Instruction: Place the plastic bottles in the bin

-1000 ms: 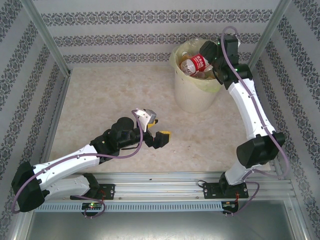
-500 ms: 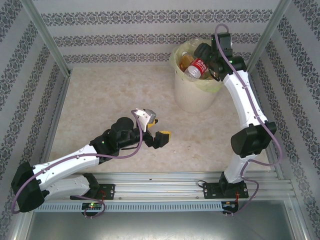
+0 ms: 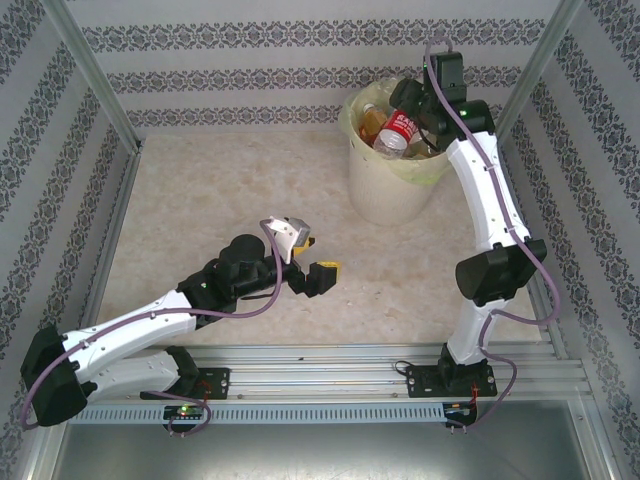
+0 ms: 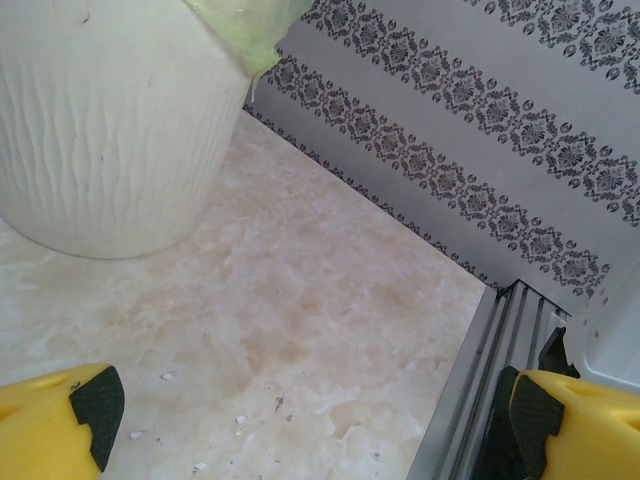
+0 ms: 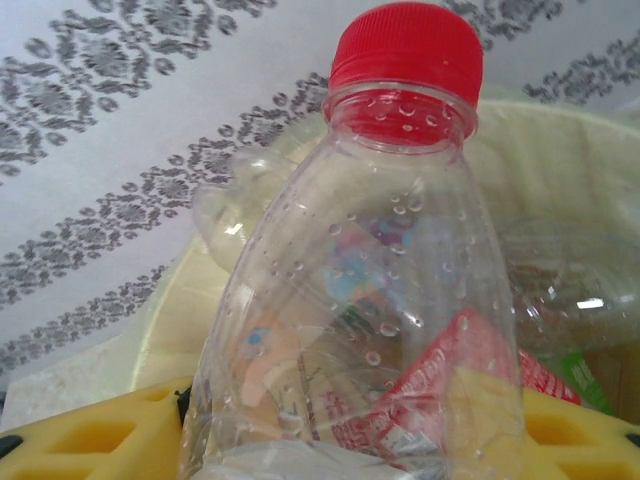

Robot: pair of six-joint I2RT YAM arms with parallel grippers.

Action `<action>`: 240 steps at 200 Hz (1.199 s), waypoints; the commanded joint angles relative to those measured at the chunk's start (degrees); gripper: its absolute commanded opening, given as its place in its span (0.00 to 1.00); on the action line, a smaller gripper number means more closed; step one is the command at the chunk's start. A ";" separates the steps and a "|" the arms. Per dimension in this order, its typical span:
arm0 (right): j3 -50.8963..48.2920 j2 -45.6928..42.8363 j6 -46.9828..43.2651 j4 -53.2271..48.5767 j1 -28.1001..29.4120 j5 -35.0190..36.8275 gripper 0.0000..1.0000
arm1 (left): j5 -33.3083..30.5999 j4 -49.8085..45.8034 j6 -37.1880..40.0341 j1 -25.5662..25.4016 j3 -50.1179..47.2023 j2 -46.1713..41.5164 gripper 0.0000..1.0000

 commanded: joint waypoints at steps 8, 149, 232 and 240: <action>7.53 1.77 -10.53 -1.51 -1.61 -6.10 0.55 | -0.76 -1.59 1.09 -0.19 0.94 -1.85 1.00; 26.10 14.07 -45.03 -14.70 -4.35 -18.54 0.56 | -2.50 -10.23 1.67 1.13 9.53 4.75 1.00; 24.79 15.64 -51.56 -15.02 -2.20 -18.40 0.68 | -2.29 -9.67 0.95 1.31 11.68 9.11 1.00; 24.35 15.63 -51.73 -15.02 -1.96 -18.27 0.71 | -2.27 -9.67 0.88 1.31 11.71 9.20 1.00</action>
